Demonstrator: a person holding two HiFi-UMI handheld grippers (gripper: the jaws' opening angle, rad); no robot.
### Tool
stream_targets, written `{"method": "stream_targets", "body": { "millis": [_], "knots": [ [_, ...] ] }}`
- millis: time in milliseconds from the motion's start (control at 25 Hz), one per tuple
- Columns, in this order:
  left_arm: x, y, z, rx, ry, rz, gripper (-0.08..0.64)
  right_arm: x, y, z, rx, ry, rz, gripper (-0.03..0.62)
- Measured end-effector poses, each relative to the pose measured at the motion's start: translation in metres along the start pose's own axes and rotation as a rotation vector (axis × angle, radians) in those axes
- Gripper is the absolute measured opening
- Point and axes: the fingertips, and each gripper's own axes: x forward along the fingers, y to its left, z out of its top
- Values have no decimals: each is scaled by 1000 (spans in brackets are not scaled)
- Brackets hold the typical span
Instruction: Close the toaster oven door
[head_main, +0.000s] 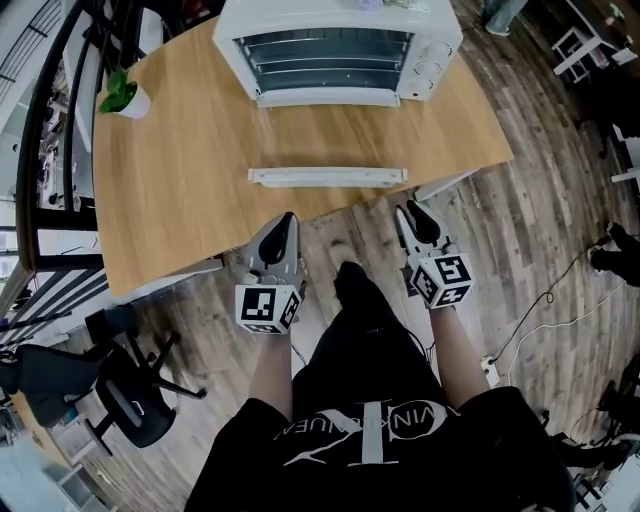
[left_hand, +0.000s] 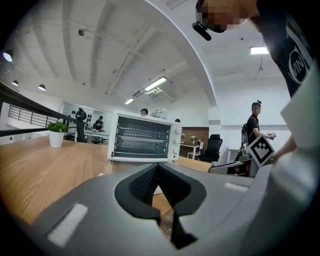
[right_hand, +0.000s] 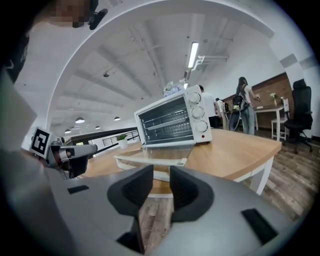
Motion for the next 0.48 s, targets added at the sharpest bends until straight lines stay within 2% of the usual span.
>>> {"method": "stream_targets", "body": {
  "millis": [480],
  "knots": [
    [35,-1,-23,-20,45,-29,9,36,-17,-17,47,28,-17,66]
  ]
}}
